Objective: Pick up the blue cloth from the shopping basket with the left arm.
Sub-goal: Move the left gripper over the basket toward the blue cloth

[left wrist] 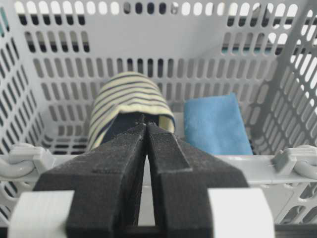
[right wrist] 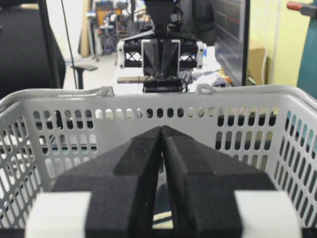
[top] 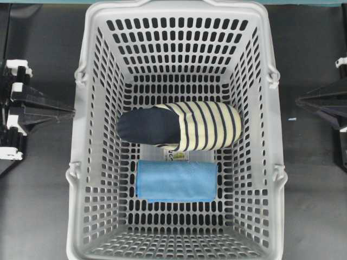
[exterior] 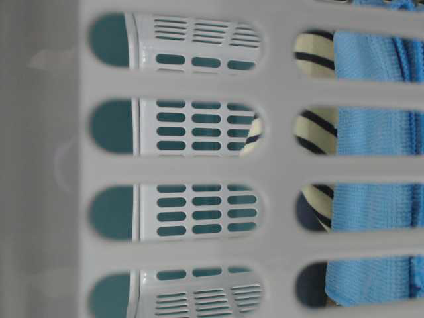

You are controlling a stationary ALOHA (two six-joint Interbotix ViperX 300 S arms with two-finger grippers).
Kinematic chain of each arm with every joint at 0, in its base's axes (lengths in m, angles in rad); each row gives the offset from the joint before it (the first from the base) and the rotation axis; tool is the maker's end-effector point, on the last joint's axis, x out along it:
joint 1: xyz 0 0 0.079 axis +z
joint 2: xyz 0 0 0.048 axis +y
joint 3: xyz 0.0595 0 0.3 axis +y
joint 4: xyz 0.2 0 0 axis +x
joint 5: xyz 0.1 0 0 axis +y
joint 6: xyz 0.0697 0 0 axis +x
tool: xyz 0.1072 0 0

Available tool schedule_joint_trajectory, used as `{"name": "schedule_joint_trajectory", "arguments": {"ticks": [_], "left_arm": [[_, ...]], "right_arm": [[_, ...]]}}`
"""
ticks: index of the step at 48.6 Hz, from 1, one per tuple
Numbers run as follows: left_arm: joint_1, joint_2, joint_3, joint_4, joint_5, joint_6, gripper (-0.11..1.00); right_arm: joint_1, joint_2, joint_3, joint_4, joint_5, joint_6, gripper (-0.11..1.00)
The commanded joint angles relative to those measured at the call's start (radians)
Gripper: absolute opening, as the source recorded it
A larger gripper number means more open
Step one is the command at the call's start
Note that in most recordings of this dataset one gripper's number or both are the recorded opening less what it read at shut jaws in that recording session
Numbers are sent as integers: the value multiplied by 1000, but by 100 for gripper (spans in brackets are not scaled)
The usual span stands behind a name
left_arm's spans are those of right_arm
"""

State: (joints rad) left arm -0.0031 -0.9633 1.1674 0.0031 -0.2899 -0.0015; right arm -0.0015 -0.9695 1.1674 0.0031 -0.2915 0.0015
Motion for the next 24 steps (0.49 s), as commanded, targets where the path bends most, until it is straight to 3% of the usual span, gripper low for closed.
{"name": "schedule_joint_trajectory", "arguments": {"ticks": [1,5,14,24], "left_arm": [[0,3,-60,43,37,-12,6],[-3,6,-121,43,123,-17,0],[-28,67,-311,43,382,-17,0],[-78,202,-477,43,574,-11,0]], "right_arm": [[5,8,-8,2,-5,5,1],[5,5,-11,12,14,6,2],[5,3,-38,17,72,8,0],[5,0,-55,18,107,6,1]]}}
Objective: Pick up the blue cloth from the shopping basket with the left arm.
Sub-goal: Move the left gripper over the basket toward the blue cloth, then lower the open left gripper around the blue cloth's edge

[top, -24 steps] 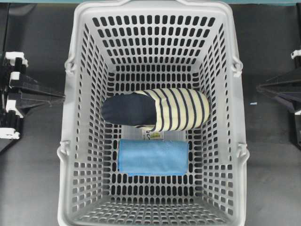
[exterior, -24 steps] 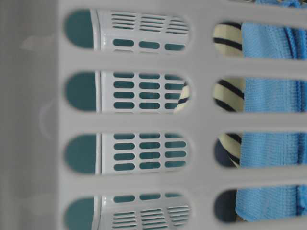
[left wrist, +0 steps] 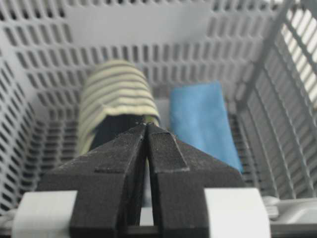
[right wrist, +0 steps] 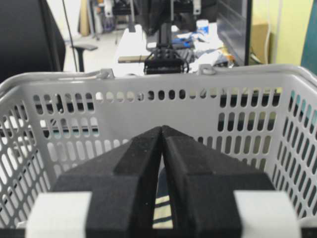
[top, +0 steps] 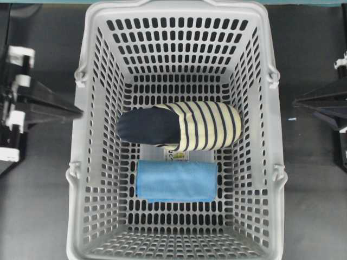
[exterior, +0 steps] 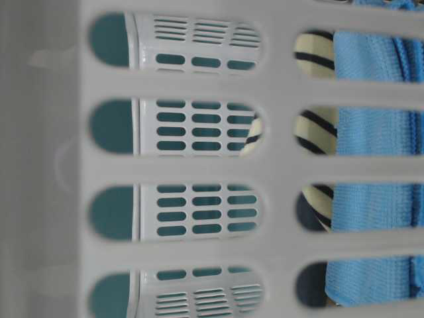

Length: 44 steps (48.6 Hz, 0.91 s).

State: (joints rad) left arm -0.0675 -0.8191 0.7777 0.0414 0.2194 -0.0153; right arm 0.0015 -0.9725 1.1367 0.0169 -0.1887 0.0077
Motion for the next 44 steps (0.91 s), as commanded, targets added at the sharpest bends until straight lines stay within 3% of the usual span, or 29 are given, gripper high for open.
{"name": "schedule_joint_trajectory", "arguments": {"ticks": [1,5,15,19,23,26,38,41,44], "left_arm": [[-15,71,-101,5,80,5,0],[-20,126,-156,5,140,6,0],[-35,267,-279,5,253,3,0],[-43,316,-318,5,278,5,0],[-43,365,-356,5,310,-2,1],[-43,403,-390,5,345,-6,8],[-64,591,-551,5,480,-12,76],[-72,643,-591,5,497,-20,87],[-83,690,-626,5,503,-28,91]], "right_arm": [[0,2,-26,5,8,0,1],[0,3,-25,5,25,0,9],[-8,2,-29,5,46,3,65],[-11,2,-29,5,48,3,80],[-11,2,-29,5,48,3,79],[-12,2,-29,5,48,3,78],[-15,2,-29,5,48,3,77],[-15,2,-28,6,48,2,77],[-17,2,-28,5,48,3,77]]}}
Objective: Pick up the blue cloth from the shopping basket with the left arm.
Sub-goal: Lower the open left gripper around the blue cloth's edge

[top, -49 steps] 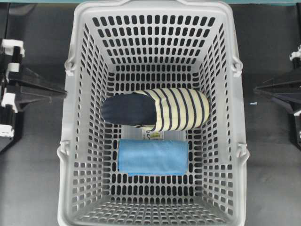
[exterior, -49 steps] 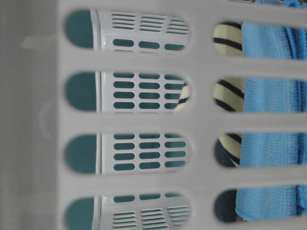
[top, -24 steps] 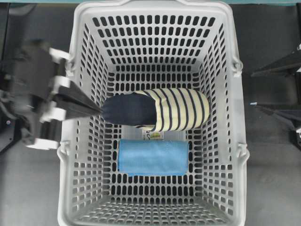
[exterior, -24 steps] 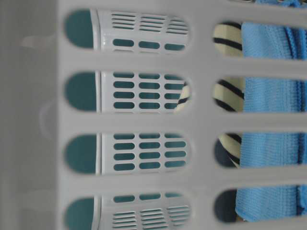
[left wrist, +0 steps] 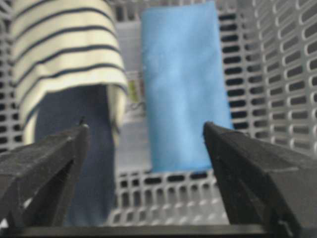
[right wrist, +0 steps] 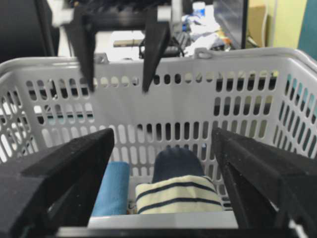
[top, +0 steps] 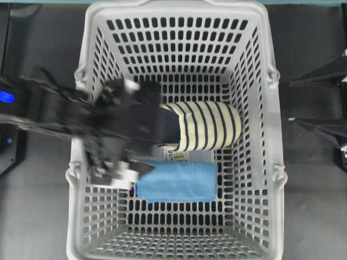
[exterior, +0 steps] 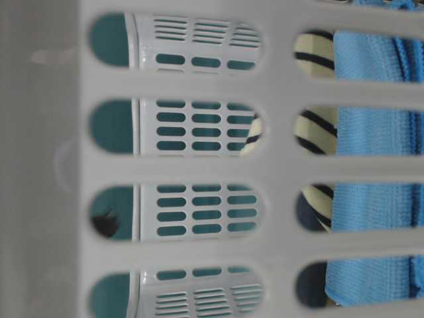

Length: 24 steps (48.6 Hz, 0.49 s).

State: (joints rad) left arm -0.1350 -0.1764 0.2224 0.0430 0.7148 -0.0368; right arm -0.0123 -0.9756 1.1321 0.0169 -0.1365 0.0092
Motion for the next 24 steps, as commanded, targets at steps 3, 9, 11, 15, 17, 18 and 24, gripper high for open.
{"name": "schedule_joint_trajectory", "arguments": {"ticks": [3,9,11,15,17,18,24], "left_arm": [[-23,94,-98,3,14,-18,90],[-38,179,-140,3,14,-48,89],[-40,201,-144,3,14,-57,89],[-38,239,-140,3,14,-72,89],[-38,255,-137,3,14,-78,89],[-38,264,-133,3,14,-80,89],[-40,304,-129,3,14,-91,89]], "right_arm": [[-3,5,-20,5,-3,2,77],[-3,5,-20,5,-3,2,77],[-5,3,-20,5,-5,2,77],[-5,3,-20,5,-5,2,77],[-5,3,-20,5,-5,2,77],[-5,5,-20,5,-5,2,77],[-3,3,-17,5,-5,2,77]]}}
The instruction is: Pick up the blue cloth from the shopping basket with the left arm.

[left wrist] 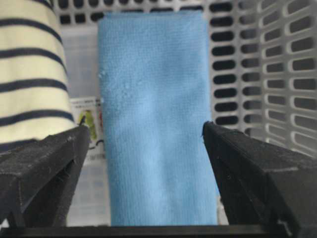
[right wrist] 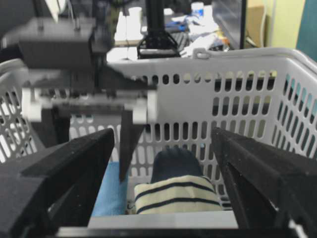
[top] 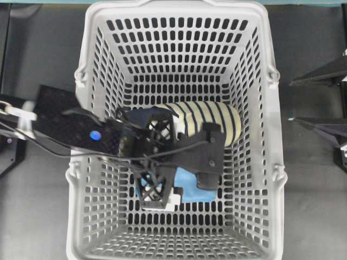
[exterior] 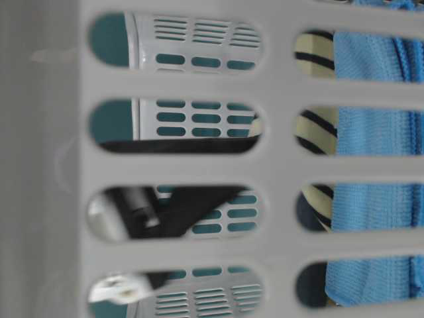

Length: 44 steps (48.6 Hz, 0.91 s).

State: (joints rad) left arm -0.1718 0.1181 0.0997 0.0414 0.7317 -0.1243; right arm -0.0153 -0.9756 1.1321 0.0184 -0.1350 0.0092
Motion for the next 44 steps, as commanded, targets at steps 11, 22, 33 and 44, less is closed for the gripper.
{"name": "schedule_joint_trajectory", "arguments": {"ticks": [11,22,33,44], "left_arm": [[-8,63,14,5,-6,-21,89],[-8,86,60,5,-17,-20,89],[-8,81,86,5,-37,-25,88],[-8,75,80,5,-34,-17,63]], "right_arm": [[-3,5,-15,3,-6,2,77],[-3,3,-12,3,-6,3,77],[-3,5,-8,3,-6,3,76],[-3,3,-3,5,-6,3,76]]}}
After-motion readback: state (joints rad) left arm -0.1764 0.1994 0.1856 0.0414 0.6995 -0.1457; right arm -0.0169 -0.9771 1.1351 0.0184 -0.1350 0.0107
